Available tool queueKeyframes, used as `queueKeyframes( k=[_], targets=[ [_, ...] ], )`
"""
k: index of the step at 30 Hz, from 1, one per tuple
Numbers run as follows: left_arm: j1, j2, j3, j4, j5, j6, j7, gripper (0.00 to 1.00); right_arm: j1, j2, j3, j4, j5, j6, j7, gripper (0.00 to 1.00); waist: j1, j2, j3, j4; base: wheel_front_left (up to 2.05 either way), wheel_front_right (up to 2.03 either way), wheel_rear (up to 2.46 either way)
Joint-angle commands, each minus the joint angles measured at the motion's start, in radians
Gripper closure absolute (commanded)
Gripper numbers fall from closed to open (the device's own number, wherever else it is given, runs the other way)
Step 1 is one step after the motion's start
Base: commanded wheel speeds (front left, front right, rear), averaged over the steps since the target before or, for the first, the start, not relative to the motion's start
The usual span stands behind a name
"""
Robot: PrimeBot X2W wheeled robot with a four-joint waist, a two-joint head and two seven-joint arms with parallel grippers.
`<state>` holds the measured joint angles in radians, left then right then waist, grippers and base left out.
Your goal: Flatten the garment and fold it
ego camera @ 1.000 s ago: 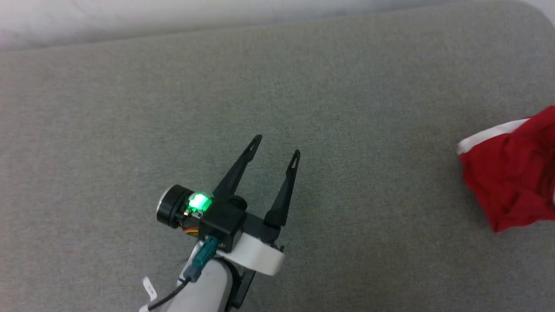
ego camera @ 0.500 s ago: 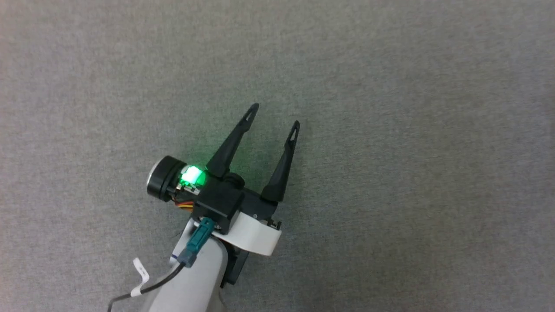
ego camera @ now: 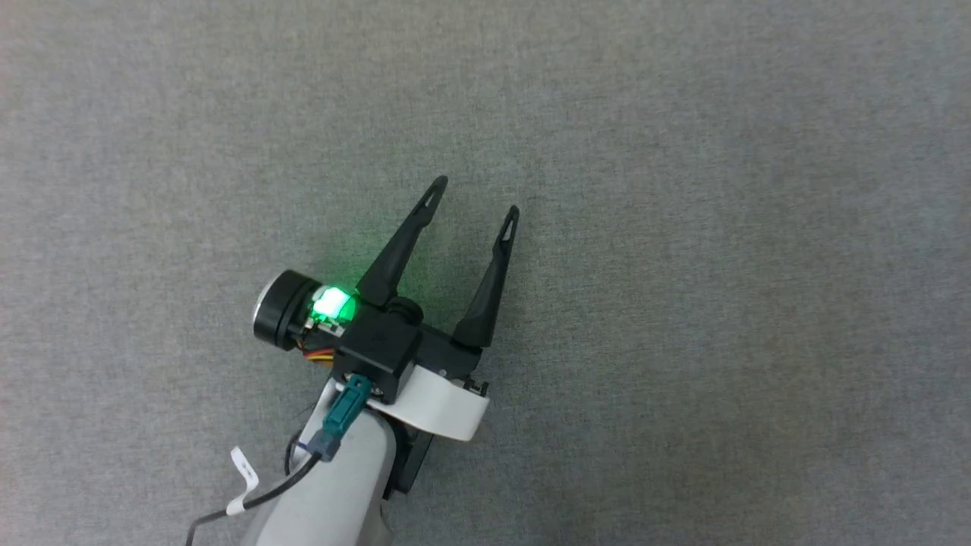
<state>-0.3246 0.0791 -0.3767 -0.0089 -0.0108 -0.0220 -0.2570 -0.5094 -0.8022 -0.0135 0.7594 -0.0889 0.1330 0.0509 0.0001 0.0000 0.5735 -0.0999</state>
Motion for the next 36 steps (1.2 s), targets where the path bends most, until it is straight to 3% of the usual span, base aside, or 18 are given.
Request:
queueKeyframes(
  k=[1, 5, 11, 16, 27, 32, 36],
  targets=[
    [0.009, 0.006, 0.004, 0.006, -0.008, 0.006, -0.005, 0.0, -0.017, 0.004, 0.001, 0.004, -0.002, -0.002, -0.006, 0.0, -0.0001, 0.0, -0.053, -0.014, 0.0, 0.0, 0.0],
    [0.049, 0.003, 0.016, 0.021, -0.023, 0.017, -0.005, 0.0, -0.035, 0.013, 0.024, -0.023, 0.029, -0.002, -0.03, 0.0, -0.0001, 0.0, -0.159, -0.023, 0.0, 0.0, 0.0],
    [0.145, 0.001, 0.078, 0.045, -0.057, 0.04, -0.005, 0.0, -0.058, 0.049, 0.068, -0.161, 0.119, -0.002, -0.08, 0.0, -0.0001, 0.0, -0.333, -0.027, 0.0, 0.0, 0.0],
    [0.213, -0.004, 0.158, 0.043, -0.091, 0.067, -0.005, 0.0, -0.035, 0.124, 0.067, -0.319, 0.185, -0.002, -0.118, 0.0, -0.0001, 0.0, -0.435, -0.005, 0.0, 0.0, 0.0],
    [0.322, -0.002, 0.286, 0.047, -0.099, 0.102, -0.005, 0.0, 0.205, 0.452, -0.08, -0.636, 0.193, -0.002, -0.191, 0.0, -0.0001, 0.0, -0.543, 0.057, 0.0, 0.0, 0.0],
    [0.357, -0.004, 0.306, 0.041, -0.089, 0.108, -0.005, 0.0, 0.339, 0.609, -0.127, -0.713, 0.165, -0.002, -0.22, 0.0, -0.0001, 0.0, -0.56, 0.077, 0.0, 0.0, 0.0],
    [0.377, -0.009, 0.3, 0.049, -0.079, 0.112, -0.005, 0.0, 0.434, 0.689, -0.129, -0.727, 0.151, -0.002, -0.239, 0.0, -0.0001, 0.0, -0.57, 0.092, 0.0, 0.0, 0.0]
  ],
)
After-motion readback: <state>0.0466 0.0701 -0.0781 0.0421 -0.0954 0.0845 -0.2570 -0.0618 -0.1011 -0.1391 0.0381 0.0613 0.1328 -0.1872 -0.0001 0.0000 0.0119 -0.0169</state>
